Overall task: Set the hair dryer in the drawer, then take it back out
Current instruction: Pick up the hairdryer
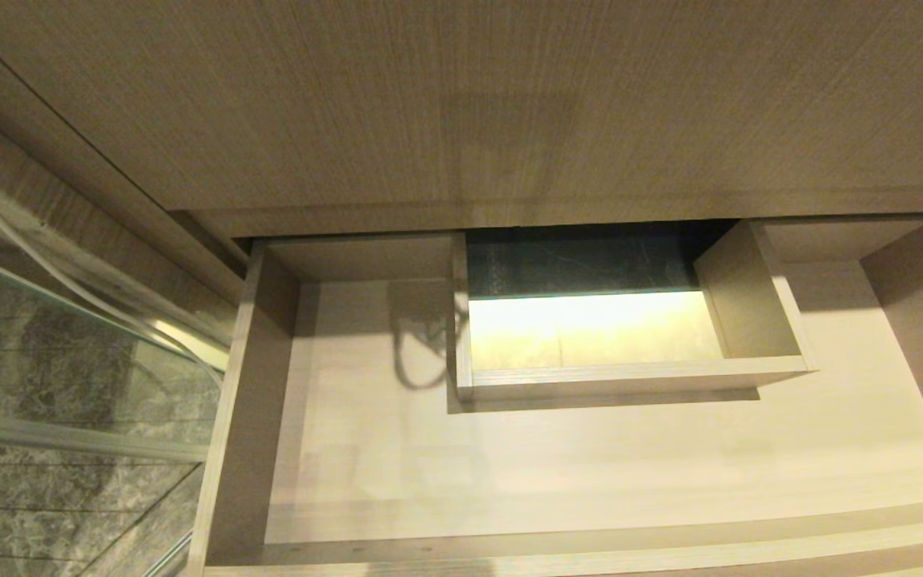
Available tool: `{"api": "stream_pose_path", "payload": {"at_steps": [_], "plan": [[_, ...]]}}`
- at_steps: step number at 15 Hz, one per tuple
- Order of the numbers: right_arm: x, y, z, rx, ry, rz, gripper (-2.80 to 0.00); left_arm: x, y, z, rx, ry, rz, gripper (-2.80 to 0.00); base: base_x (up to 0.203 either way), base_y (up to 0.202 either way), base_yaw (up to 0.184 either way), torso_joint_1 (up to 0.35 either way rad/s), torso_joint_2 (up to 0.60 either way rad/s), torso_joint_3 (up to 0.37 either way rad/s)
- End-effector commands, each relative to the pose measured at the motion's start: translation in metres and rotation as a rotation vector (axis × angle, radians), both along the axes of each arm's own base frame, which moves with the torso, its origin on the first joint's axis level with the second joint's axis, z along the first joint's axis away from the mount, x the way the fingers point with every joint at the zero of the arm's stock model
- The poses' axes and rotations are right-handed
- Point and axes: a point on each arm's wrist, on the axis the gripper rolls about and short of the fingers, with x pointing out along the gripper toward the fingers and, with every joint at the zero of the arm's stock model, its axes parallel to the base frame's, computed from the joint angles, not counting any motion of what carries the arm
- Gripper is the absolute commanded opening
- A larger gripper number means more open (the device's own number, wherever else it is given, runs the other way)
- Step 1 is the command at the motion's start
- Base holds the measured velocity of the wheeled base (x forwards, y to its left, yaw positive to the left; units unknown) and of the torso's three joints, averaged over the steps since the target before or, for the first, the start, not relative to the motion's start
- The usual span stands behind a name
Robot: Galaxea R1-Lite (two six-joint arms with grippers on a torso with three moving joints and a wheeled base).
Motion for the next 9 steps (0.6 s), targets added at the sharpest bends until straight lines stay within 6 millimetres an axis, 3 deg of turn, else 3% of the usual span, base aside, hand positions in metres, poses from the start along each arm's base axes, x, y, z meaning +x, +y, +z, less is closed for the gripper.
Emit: {"api": "stream_pose_path", "payload": {"at_steps": [1, 9], "plan": [[0.0, 0.0, 0.0, 0.0, 0.0, 0.0, -2.8, -0.0001, 0.0, 0.0, 0.001, 0.0, 0.001, -2.8, 0.0, 0.0, 0.0, 0.0, 0.0, 0.0], [0.0, 0.0, 0.0001, -0.003, -0.002, 0.002, -2.8, -0.0001, 0.0001, -0.0006, 0.004, 0.006, 0.004, -2.8, 0.0, 0.0, 0.0, 0.0, 0.0, 0.0]]}}
